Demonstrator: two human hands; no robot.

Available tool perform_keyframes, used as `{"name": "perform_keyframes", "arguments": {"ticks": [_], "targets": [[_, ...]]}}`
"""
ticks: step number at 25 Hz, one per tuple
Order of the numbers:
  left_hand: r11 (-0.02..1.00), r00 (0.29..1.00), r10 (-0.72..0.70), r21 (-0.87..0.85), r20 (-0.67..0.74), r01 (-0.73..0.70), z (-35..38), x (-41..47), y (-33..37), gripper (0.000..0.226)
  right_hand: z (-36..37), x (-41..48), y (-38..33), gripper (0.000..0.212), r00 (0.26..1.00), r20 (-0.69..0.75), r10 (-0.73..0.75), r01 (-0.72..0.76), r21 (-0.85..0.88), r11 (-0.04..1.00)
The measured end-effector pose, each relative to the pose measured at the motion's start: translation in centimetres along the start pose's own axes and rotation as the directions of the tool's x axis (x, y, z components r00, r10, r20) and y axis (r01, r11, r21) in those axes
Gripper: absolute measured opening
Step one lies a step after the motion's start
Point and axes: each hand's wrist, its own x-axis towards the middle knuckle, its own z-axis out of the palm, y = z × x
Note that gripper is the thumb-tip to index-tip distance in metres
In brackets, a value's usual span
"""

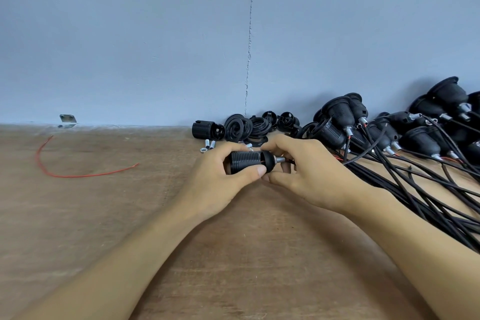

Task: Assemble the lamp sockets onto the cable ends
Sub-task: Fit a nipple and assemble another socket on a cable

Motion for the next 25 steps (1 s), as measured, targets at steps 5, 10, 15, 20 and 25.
{"name": "perform_keyframes", "arguments": {"ticks": [5, 10, 15, 20, 25], "targets": [[0.996, 0.997, -0.071, -0.059, 0.042, 0.074, 0.3, 0.1, 0.0, 0.027, 0.7, -0.3, -0.4, 0.037, 0.998, -0.069, -0.004, 0.009, 0.07, 0.997], [0.975, 0.983, -0.179, -0.143, -0.052, 0.17, 0.8, 0.4, 0.0, 0.046, 1.9, -0.6, -1.3, 0.043, 0.994, -0.104, 0.022, -0.015, 0.071, 0.997], [0.96, 0.968, -0.246, -0.149, -0.058, 0.235, 0.9, 0.4, 0.4, 0.044, 2.1, -0.6, -1.8, 0.041, 0.991, -0.12, 0.051, -0.039, 0.103, 0.994], [0.956, 0.965, -0.261, -0.145, -0.031, 0.254, 0.8, 0.6, 0.5, 0.043, 2.0, -0.8, -2.2, 0.036, 0.994, -0.11, 0.028, -0.019, 0.089, 0.996], [0.952, 0.964, -0.267, -0.159, -0.017, 0.261, 0.6, 0.7, 0.4, 0.035, 2.0, -0.8, -2.4, 0.033, 0.994, -0.104, -0.038, 0.043, 0.047, 0.998]]}}
